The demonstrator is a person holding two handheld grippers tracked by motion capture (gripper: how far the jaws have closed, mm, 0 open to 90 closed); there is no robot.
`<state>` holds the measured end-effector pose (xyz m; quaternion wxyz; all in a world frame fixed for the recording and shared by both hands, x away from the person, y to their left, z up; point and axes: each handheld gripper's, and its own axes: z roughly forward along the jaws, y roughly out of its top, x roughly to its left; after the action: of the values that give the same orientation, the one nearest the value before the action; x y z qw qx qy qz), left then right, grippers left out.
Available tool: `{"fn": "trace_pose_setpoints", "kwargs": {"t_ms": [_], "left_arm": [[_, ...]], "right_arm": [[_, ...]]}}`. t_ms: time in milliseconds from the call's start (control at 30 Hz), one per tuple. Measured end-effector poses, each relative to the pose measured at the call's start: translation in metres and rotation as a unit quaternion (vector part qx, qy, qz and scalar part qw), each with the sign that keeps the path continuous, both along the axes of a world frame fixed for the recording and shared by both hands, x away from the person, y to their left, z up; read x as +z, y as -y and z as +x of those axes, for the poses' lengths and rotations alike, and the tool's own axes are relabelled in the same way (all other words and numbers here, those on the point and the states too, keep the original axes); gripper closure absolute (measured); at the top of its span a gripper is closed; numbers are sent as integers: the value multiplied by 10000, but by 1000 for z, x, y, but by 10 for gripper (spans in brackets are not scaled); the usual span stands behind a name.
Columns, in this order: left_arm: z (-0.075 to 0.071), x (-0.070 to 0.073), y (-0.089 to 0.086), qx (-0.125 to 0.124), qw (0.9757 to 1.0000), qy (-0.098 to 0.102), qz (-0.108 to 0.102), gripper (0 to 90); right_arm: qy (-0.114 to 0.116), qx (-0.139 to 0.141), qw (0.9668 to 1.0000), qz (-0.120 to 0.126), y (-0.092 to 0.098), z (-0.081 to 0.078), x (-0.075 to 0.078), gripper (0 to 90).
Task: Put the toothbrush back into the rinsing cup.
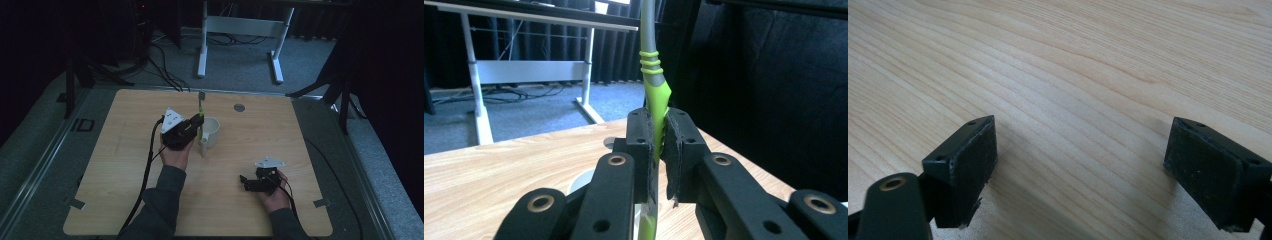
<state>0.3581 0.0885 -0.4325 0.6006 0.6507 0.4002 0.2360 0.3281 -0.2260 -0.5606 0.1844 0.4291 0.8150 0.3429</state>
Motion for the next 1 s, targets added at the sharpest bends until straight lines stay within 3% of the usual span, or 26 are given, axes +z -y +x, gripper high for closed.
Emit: {"fn": "trace_pose_setpoints", "kwargs": {"t_ms": [1000], "left_arm": [[10,-20,16,-81,9997,-56,241,818]], "right_arm": [[4,5,10000,-1,0,0,0,133]]}}
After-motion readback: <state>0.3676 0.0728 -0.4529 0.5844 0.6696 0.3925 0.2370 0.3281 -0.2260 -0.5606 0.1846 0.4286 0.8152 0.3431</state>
